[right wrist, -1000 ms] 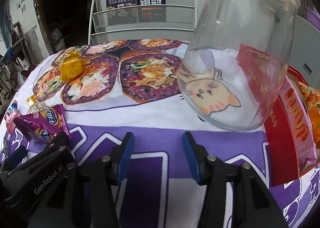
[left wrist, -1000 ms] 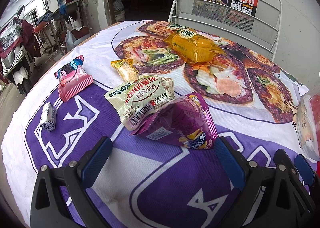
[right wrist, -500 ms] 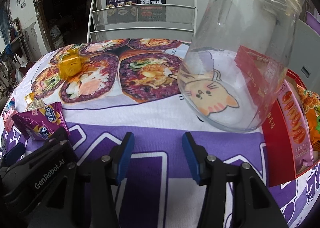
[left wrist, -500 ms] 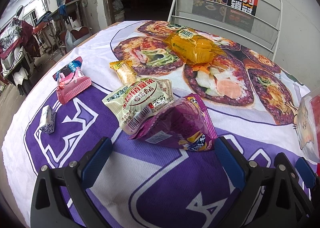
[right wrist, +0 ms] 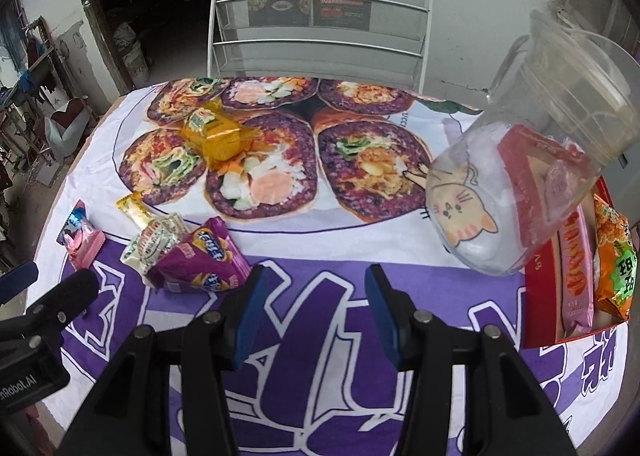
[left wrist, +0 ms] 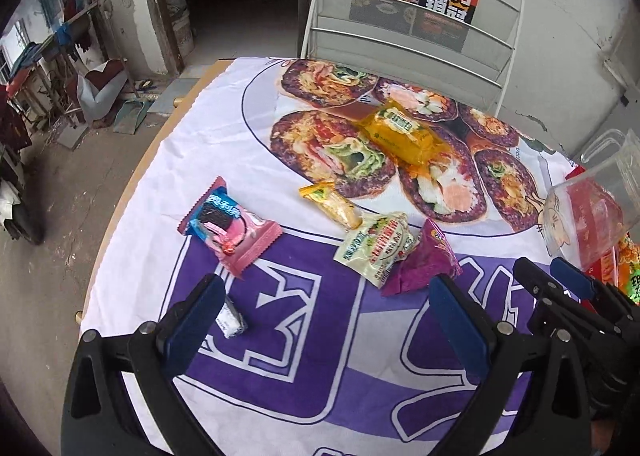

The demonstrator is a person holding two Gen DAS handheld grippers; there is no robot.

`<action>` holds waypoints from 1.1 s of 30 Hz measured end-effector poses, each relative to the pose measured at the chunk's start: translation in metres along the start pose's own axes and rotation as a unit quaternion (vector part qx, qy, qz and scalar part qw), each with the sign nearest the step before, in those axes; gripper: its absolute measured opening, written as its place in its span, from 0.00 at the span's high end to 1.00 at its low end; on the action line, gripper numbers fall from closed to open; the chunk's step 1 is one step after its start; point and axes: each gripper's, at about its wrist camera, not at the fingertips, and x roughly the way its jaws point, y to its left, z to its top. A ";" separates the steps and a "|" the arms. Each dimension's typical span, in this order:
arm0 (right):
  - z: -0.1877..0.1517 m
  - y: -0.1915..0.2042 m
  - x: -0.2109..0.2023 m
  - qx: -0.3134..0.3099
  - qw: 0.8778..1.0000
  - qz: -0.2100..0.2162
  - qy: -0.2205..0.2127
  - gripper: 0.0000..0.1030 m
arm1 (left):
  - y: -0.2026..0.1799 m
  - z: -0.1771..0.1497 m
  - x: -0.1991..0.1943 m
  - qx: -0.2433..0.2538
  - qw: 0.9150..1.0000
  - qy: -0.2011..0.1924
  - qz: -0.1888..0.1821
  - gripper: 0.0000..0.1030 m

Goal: Organize snacks

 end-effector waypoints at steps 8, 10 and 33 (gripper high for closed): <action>0.012 0.055 -0.001 -0.017 0.999 0.019 0.025 0.52 | 0.056 0.028 0.005 -0.022 0.999 0.015 0.026 0.00; 0.014 0.059 0.005 -0.015 0.999 0.017 0.034 0.52 | 0.060 0.031 0.012 -0.019 0.999 0.023 0.029 0.00; 0.023 0.060 0.047 0.038 0.995 0.031 0.087 0.53 | 0.050 0.045 0.045 -0.010 0.998 0.049 0.028 0.00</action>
